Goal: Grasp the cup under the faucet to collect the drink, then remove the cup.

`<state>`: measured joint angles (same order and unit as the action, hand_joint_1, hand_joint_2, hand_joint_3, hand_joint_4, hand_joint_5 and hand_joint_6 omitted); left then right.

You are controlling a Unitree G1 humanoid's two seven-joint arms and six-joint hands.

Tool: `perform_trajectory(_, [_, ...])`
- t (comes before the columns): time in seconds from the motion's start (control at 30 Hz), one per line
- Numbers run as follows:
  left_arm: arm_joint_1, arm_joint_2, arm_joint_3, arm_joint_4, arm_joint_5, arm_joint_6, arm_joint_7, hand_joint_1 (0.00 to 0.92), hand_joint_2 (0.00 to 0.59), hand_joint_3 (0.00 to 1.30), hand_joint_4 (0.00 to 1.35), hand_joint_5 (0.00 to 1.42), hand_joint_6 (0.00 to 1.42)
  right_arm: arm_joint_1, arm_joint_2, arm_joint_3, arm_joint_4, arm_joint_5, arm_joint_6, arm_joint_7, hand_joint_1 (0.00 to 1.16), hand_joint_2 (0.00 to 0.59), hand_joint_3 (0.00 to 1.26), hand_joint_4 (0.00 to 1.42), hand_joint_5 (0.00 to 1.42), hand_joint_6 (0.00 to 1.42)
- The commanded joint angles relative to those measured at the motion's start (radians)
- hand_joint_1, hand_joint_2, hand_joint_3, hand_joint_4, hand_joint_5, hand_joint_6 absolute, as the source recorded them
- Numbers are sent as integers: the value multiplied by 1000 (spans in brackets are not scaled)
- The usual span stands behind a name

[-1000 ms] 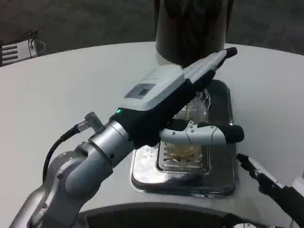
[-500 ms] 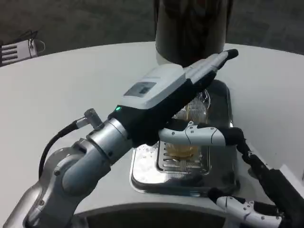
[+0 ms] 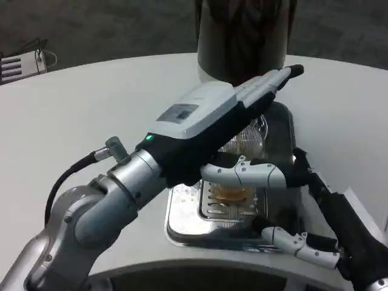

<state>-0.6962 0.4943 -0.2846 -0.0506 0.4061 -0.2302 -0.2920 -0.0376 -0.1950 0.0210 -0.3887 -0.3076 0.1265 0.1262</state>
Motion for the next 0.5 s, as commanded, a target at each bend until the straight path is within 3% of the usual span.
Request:
perform_trajectory(0.03, [54, 24, -43, 25, 28, 15, -90, 0, 69, 0, 0, 40, 135, -26, 5, 15, 36, -7, -13, -27, 716, 222, 0, 0, 0, 0])
perform_trajectory(0.5, [64, 46, -29, 0, 22, 20, -100, 0, 70, 0, 0, 40, 135, -145, 19, 57, 166, -28, -17, -83, 716, 222, 0, 0, 0, 0])
